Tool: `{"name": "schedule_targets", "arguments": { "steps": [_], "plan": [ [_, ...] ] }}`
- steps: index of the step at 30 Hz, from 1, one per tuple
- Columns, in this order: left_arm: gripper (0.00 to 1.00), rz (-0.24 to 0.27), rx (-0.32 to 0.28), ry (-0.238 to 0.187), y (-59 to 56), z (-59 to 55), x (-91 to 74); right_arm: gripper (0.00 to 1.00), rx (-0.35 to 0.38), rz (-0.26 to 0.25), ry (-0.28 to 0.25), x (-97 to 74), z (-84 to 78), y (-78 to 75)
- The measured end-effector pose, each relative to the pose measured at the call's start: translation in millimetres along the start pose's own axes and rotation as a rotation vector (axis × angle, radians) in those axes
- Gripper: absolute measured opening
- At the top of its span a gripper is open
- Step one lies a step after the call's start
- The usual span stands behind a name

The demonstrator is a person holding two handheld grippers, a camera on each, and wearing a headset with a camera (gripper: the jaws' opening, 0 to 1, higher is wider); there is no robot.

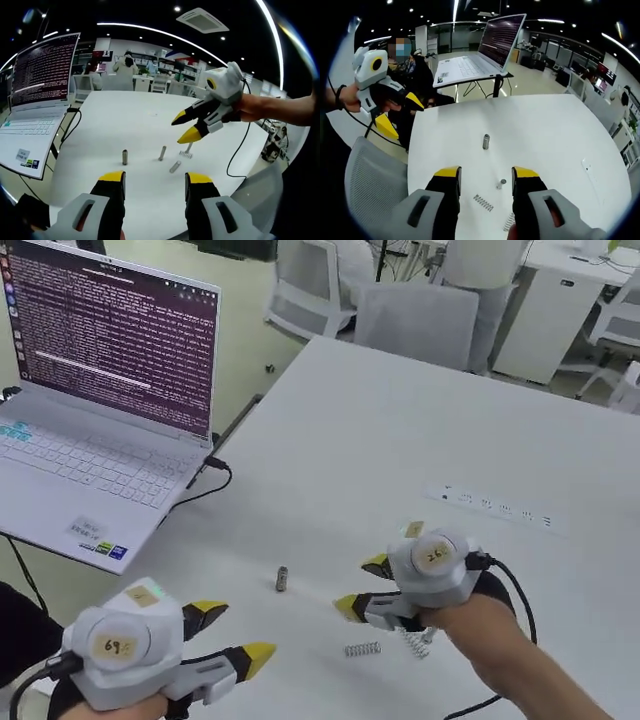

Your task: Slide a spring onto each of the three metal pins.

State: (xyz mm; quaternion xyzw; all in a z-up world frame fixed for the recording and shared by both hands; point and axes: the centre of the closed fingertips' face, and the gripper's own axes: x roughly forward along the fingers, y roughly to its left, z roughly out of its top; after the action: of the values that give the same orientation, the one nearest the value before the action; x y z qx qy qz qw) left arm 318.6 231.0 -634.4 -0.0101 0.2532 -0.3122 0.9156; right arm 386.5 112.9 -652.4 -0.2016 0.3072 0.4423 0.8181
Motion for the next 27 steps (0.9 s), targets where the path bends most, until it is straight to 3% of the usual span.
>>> {"name": "schedule_targets", "arguments": {
  "steps": [27],
  "plan": [
    [0.43,-0.022,0.027,0.01,-7.3,8.3,11.2,0.41,0.199,-0.149,-0.076,-73.1,-65.2,-15.0]
  ]
}}
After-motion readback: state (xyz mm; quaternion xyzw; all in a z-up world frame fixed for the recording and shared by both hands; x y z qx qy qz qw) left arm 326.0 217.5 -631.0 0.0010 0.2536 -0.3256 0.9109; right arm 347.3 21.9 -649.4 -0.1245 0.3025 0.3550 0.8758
